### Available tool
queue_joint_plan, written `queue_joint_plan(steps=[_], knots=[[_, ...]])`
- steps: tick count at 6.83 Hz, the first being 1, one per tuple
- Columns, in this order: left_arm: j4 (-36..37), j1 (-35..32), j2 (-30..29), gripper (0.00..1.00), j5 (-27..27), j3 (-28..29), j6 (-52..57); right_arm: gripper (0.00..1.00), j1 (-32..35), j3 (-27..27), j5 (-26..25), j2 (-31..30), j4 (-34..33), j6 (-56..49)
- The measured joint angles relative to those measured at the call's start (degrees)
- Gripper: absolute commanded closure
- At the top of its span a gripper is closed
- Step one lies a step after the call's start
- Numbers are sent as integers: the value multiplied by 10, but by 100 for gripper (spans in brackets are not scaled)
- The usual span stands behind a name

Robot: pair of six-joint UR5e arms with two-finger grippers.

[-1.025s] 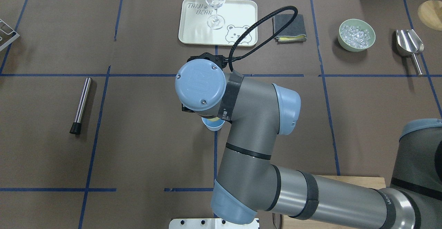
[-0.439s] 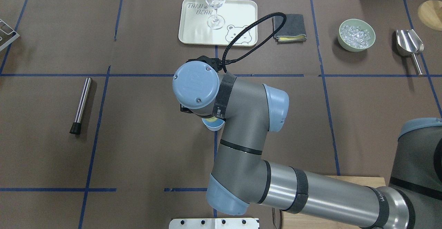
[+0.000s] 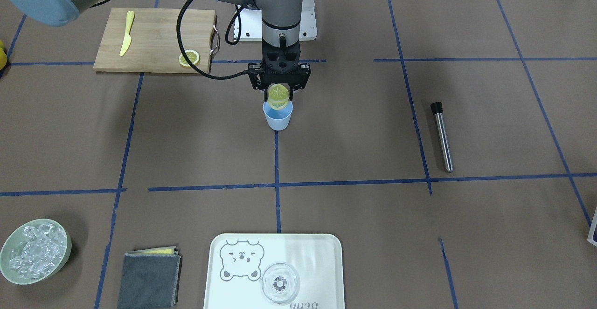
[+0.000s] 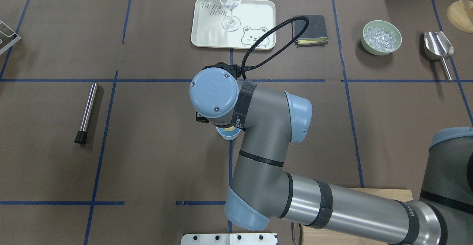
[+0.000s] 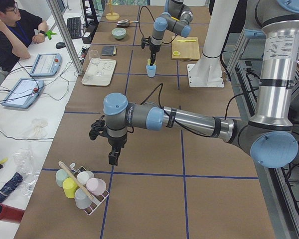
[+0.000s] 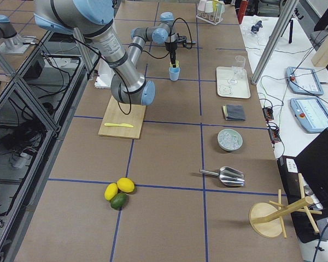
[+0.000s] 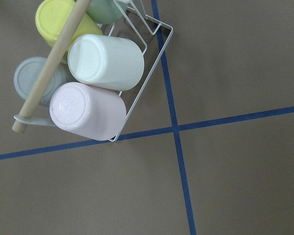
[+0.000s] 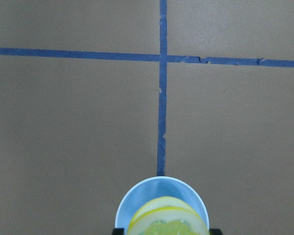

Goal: Squeeze lemon into cup
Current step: 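Lower the lemon slice into the blue cup and open the right gripper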

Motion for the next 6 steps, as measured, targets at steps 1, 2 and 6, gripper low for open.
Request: queue_joint_plan(steps=[1,2,6], knots=[[0,0,0,0,0,0,0,20,0,2,0,0,0,-1],[0,0,0,0,0,0,0,18,0,3,0,0,0,-1],[-3,2,-5,0,-1,0,-5,0,23,61,33,-46,0,-69]])
